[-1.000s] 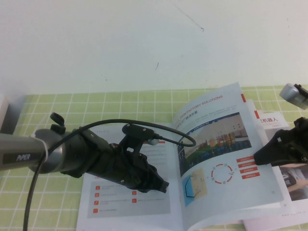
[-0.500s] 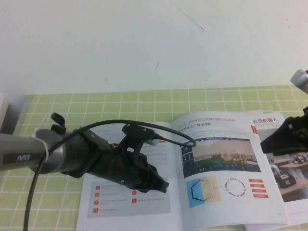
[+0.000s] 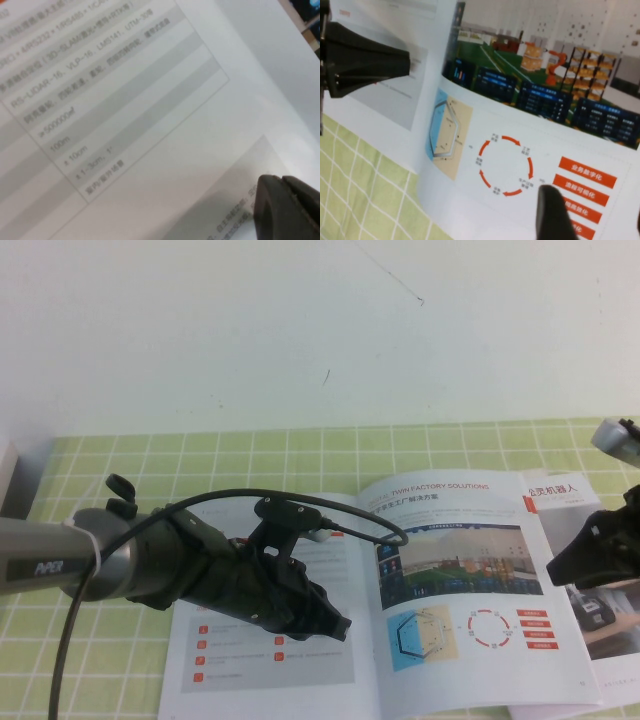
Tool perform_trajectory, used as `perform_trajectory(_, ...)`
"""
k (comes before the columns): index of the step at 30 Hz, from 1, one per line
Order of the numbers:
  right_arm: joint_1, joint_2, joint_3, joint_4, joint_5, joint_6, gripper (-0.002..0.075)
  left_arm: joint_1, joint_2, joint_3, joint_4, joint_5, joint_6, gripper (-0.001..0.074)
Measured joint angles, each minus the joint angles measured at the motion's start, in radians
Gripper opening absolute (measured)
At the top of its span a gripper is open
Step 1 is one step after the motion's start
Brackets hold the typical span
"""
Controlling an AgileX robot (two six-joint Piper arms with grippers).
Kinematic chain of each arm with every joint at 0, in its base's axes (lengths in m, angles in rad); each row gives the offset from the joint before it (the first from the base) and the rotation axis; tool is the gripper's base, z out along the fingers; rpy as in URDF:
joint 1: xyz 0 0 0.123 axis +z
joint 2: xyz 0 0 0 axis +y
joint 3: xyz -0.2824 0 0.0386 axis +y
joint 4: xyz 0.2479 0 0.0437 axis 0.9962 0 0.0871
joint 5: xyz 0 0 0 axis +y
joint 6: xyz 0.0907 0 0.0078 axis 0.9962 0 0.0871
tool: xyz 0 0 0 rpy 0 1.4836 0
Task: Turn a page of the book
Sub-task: Open the closed book
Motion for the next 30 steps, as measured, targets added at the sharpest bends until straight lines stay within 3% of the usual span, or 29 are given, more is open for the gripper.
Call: perform_trajectory(30, 0.000, 0.131, -0.002, 0.016, -0.088, -0.004, 0.0355, 0.000, 0.000, 0.000, 0.005, -0.002, 0.000, -0.0004)
